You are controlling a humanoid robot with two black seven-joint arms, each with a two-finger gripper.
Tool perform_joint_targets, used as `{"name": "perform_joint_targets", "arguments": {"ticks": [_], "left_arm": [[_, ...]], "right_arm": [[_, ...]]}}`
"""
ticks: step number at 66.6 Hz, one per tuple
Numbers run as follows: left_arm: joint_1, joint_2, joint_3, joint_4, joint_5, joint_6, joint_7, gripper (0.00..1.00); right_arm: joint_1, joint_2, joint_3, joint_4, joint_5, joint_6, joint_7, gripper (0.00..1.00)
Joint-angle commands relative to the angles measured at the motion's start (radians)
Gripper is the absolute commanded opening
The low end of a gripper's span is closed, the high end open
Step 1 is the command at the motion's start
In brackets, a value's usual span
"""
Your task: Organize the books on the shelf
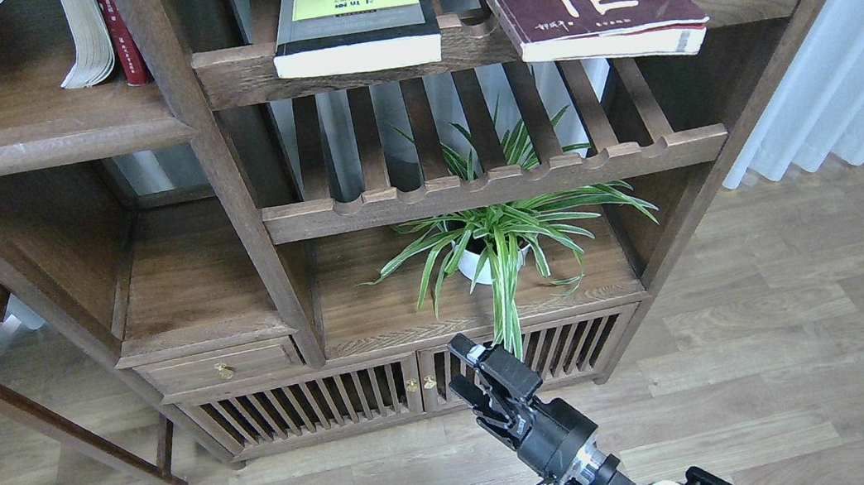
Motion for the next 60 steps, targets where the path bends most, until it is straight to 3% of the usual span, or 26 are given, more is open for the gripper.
{"name": "perform_joint_targets", "arguments": {"ticks": [1,2,11,27,38,51,60], "left_arm": [[0.001,0.000,0.010,0.012,-0.003,0.000,-0.017,0.50],[0.002,0.000,0.013,0.014,-0.005,0.000,-0.017,0.55],[0.005,0.000,0.014,0.006,-0.006,0.000,-0.014,0.77],[0.031,0.012,-0.004,-0.080,-0.037,0.000,0.006,0.90],[0.120,0.047,-0.024,-0.187,-0.098,0.000,0.109,0.98],[0.313,0.090,-0.070,-0.370,-0.267,0.000,0.229,0.99],[0.398,0.108,-0.108,-0.414,-0.380,0.000,0.243,0.99]], "right_arm": [[-0.001,0.000,0.002,0.000,0.000,0.000,0.001,0.99],[0.001,0.000,0.003,0.000,0.000,0.000,0.001,1.00],[0.001,0.000,0.003,0.000,0.000,0.000,0.003,0.99],[0.001,0.000,0.025,0.000,0.000,0.000,0.003,0.99],[0.005,0.000,0.023,0.002,0.000,0.000,0.003,0.99],[-0.004,-0.023,0.042,0.049,0.000,0.000,0.003,0.99],[0.005,-0.020,0.082,0.057,0.000,0.000,0.003,0.99]]}}
